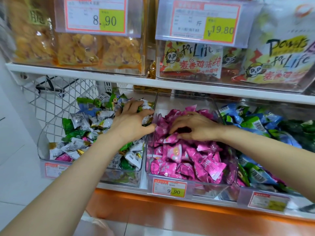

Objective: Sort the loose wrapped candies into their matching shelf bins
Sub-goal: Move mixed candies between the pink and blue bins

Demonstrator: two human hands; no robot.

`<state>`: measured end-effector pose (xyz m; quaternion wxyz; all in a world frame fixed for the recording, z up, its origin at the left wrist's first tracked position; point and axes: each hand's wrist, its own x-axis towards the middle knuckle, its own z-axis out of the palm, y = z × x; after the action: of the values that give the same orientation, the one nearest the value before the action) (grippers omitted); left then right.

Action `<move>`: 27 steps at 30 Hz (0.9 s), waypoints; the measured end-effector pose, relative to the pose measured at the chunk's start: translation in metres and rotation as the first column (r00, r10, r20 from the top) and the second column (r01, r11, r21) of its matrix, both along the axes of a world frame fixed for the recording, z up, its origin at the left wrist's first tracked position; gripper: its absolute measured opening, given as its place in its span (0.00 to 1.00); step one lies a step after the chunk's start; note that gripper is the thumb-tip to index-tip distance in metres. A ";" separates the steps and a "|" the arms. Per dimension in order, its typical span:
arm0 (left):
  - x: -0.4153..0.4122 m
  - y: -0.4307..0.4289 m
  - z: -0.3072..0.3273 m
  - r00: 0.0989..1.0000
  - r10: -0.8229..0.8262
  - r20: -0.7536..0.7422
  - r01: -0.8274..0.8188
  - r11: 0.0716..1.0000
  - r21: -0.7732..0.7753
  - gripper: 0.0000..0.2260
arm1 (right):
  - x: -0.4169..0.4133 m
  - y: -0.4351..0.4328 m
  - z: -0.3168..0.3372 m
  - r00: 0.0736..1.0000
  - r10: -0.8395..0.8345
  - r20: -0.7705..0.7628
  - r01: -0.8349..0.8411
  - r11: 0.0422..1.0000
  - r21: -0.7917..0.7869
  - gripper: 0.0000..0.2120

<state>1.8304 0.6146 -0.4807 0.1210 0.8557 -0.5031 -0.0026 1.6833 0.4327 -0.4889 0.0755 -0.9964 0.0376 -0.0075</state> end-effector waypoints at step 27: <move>-0.033 -0.003 0.005 0.965 -0.126 0.232 0.172 0.966 -0.192 0.24 | -0.054 0.067 -0.001 0.978 -0.138 -0.157 0.165 0.971 0.174 0.18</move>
<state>1.7971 0.6116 -0.4760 0.1545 0.7927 -0.5740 0.1351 1.6297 0.5000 -0.4902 0.1645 -0.9771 0.1195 0.0620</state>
